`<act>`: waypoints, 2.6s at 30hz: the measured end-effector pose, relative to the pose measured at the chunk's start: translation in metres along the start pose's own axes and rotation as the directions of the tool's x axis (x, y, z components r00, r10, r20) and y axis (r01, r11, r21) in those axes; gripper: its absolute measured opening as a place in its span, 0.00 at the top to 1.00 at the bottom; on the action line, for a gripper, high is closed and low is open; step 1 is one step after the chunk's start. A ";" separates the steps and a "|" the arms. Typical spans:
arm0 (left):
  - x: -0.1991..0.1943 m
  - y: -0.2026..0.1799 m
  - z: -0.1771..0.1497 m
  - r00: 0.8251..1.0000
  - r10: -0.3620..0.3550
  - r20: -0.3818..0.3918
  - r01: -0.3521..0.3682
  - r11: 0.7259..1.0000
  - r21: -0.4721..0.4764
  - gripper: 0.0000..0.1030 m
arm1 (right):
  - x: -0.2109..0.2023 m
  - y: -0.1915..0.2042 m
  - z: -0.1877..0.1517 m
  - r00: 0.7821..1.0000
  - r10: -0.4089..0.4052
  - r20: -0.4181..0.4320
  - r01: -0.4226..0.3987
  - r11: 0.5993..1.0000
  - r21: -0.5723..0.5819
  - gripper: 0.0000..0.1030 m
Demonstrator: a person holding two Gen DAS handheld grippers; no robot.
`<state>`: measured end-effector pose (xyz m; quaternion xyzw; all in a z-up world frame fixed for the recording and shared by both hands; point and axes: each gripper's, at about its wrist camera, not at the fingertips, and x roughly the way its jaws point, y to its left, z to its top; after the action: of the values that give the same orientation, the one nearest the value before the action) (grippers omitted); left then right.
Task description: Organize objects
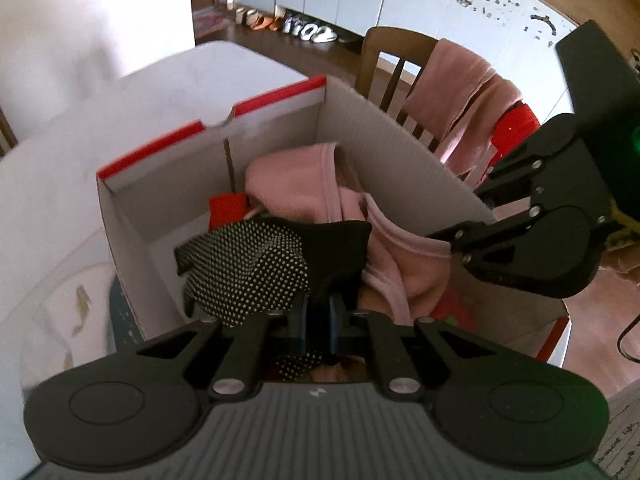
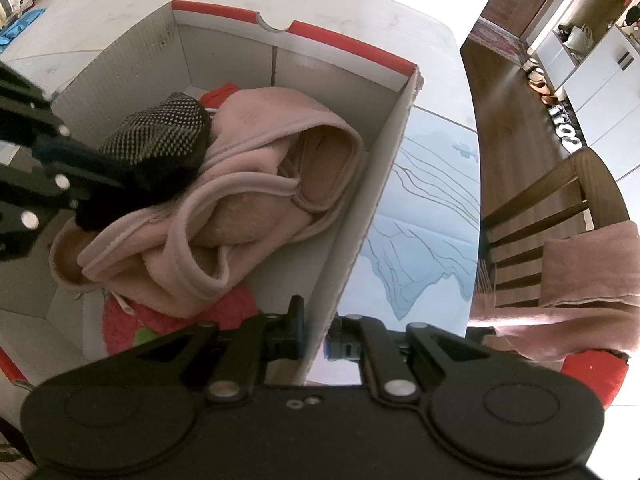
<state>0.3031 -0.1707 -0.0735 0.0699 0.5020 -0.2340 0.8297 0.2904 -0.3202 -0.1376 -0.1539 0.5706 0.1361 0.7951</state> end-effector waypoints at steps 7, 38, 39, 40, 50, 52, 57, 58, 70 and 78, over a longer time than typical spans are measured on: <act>-0.003 0.007 -0.002 1.000 -0.024 0.010 0.024 0.997 -0.069 0.88 | -0.001 0.001 0.002 1.000 0.007 -0.001 -0.007 1.000 -0.011 0.93; -0.122 -0.003 -0.036 0.946 0.044 0.322 0.014 0.984 -0.177 0.30 | -0.116 0.010 -0.023 0.965 0.008 0.262 -0.028 0.997 0.074 0.87; -0.124 -0.005 -0.039 0.942 0.061 0.331 -0.001 0.984 -0.178 0.30 | -0.120 0.012 -0.025 0.961 0.007 0.276 -0.034 0.995 0.090 0.87; -0.126 -0.006 -0.040 0.939 0.069 0.338 -0.009 0.985 -0.174 0.30 | -0.126 0.015 -0.029 0.956 0.011 0.294 -0.043 0.994 0.103 0.87; -0.145 -0.018 -0.070 0.916 0.090 0.390 -0.030 0.987 -0.156 0.19 | -0.159 0.050 -0.062 0.897 -0.021 0.441 -0.058 0.984 0.167 0.77; -0.147 -0.019 -0.075 0.915 0.088 0.394 -0.031 0.988 -0.149 0.18 | -0.163 0.057 -0.068 0.889 -0.020 0.458 -0.067 0.983 0.172 0.72; -0.151 -0.021 -0.088 0.914 0.088 0.397 -0.037 0.990 -0.134 0.11 | -0.169 0.071 -0.082 0.869 -0.015 0.494 -0.097 0.975 0.201 0.54; -0.152 -0.021 -0.090 0.914 0.083 0.396 -0.032 0.990 -0.134 0.09 | -0.171 0.073 -0.085 0.865 -0.019 0.502 -0.101 0.972 0.211 0.53; -0.161 -0.020 -0.112 0.912 0.047 0.407 0.004 0.992 -0.124 0.00 | -0.183 0.098 -0.112 0.801 -0.048 0.597 -0.122 0.963 0.242 0.26; -0.165 -0.026 -0.125 0.910 0.049 0.413 -0.007 0.995 -0.102 0.00 | -0.185 0.105 -0.124 0.793 -0.047 0.607 -0.130 0.961 0.245 0.23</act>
<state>0.1271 -0.0972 0.0117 -0.0150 0.3244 -0.2065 0.9230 0.0840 -0.2810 -0.0094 0.0220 0.3018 0.1157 0.9461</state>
